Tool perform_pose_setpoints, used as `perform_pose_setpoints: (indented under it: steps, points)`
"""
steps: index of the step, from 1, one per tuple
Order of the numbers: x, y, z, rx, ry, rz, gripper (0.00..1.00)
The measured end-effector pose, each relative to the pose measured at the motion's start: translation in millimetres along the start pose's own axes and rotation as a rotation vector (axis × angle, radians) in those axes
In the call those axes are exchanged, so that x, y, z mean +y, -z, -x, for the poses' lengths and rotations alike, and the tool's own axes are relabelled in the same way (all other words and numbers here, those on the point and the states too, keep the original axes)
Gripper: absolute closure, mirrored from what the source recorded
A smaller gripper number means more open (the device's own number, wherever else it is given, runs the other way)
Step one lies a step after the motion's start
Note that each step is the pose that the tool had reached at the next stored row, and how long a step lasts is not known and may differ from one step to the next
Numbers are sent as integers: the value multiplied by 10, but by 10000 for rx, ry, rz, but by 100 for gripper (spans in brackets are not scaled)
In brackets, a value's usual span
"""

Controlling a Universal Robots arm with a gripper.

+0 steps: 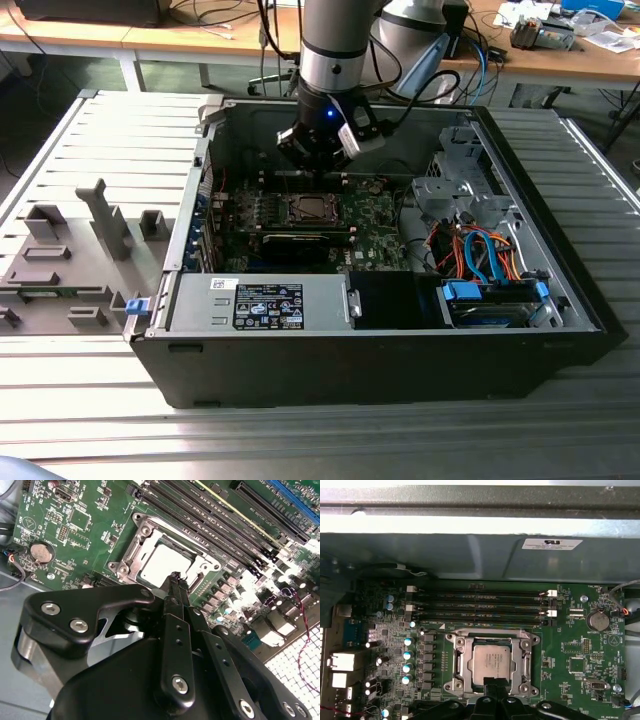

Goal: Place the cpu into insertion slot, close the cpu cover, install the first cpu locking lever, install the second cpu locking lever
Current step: 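Install the first cpu locking lever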

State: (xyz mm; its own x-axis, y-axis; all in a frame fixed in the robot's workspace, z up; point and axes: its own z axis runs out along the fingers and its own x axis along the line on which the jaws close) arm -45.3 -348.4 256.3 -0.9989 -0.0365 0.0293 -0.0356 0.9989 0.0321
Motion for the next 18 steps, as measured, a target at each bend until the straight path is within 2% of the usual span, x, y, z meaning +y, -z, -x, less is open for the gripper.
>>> perform_pose_setpoints:
  steps: [18]
  points:
    - [2,-1,-53,0,0,0,89]
